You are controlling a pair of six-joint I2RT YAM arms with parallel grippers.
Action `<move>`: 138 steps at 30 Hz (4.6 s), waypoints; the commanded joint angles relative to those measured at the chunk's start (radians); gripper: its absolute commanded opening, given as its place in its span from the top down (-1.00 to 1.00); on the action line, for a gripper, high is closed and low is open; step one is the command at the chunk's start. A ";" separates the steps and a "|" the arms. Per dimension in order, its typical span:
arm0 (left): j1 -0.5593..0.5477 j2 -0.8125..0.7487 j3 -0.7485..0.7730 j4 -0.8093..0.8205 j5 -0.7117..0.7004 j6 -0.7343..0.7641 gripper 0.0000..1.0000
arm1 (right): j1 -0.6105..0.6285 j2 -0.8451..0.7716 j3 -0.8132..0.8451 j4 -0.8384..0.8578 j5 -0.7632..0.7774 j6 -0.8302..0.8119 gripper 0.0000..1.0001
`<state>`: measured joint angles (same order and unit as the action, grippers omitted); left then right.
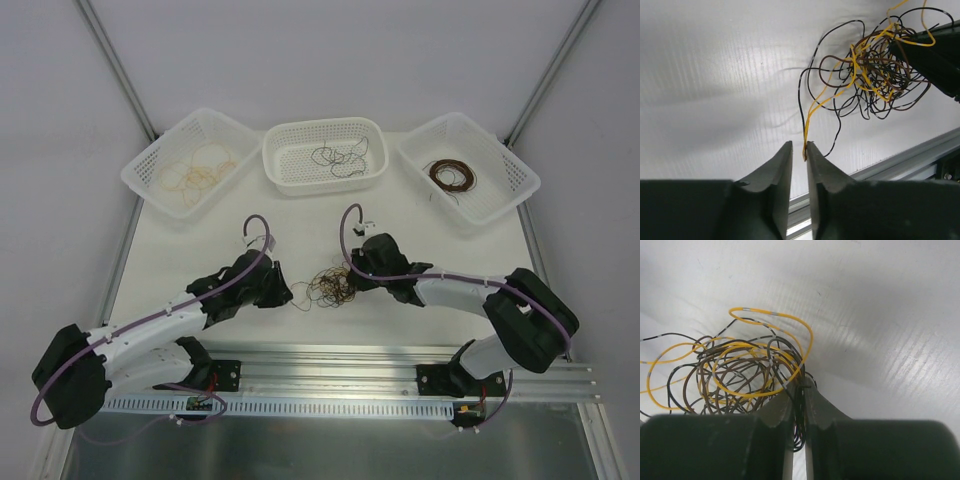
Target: Untangle the cables
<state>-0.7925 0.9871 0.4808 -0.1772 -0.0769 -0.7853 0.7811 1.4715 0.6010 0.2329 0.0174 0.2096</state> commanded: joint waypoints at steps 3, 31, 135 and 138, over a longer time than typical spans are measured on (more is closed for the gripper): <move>-0.005 0.002 0.106 -0.008 0.074 0.150 0.09 | 0.017 -0.048 0.077 -0.118 -0.010 -0.122 0.89; 0.027 0.303 0.289 -0.041 0.073 0.224 -0.18 | 0.070 -0.157 0.106 -0.204 -0.008 -0.205 0.90; 0.841 0.789 1.630 -0.309 -0.245 0.618 1.00 | -0.318 -0.481 0.065 -0.592 -0.116 -0.121 -0.83; 0.880 0.870 1.642 -0.309 -0.235 0.597 0.88 | -0.316 -0.504 0.069 -0.607 -0.105 -0.128 -0.85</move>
<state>0.0448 1.7924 2.0861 -0.5022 -0.3435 -0.1619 0.4591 1.0008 0.6285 -0.3401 -0.0910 0.1101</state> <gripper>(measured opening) 0.039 0.919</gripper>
